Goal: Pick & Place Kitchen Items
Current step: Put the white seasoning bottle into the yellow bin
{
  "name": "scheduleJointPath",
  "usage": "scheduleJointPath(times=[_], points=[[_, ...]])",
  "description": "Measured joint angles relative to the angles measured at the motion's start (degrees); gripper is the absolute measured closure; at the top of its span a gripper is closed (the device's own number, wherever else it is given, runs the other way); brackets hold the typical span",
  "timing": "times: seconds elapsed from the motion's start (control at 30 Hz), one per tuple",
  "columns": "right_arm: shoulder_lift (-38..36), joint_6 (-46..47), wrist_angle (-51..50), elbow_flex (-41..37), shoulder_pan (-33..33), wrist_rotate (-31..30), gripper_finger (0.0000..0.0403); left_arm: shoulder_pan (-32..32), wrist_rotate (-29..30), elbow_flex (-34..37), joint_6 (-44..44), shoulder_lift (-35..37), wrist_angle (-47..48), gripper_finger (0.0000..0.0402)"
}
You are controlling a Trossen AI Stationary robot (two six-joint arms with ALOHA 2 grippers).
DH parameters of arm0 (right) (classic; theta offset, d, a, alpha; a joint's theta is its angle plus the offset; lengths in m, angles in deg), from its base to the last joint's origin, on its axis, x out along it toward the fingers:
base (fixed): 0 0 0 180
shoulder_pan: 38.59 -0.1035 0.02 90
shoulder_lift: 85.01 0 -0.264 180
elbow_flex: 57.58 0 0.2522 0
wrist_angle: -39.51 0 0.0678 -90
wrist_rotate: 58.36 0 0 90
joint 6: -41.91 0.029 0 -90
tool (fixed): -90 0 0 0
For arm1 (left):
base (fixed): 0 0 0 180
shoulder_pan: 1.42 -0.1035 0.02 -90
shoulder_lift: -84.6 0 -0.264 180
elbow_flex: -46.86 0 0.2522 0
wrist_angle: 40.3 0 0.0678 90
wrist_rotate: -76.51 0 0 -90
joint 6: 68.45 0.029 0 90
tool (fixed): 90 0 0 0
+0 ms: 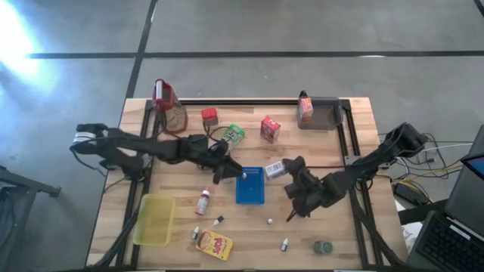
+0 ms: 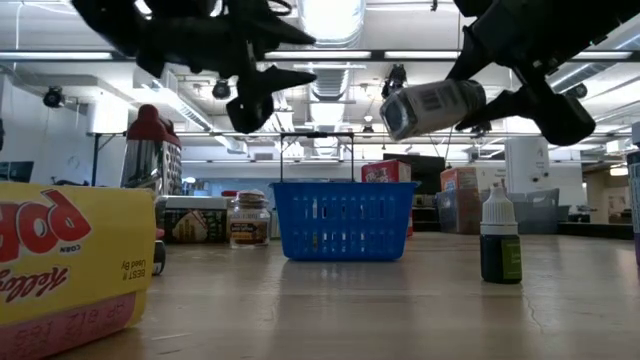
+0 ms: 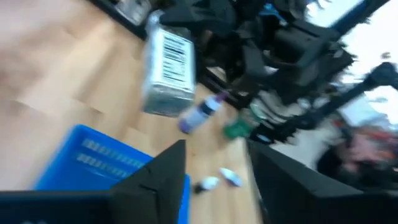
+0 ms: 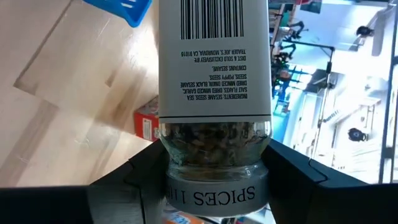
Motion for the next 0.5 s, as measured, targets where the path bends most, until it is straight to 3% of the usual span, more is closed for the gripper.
scheduleJointPath(times=[0.17, 0.33, 0.5], points=[[0.38, -5.08, 4.91, 0.00, -0.09, -0.59, 0.0199, -2.35, -11.37, -2.99, -7.42, -4.14, 0.11, 0.0181], [0.07, -14.44, 14.43, 0.50, -0.50, -0.59, 0.0203, -4.77, -14.66, -5.12, -13.25, -8.13, 0.66, 0.0172], [0.20, -21.00, 19.20, 2.28, -1.39, -0.55, 0.0197, -7.18, -22.84, -7.77, -14.24, -10.73, 0.53, 0.0163]])
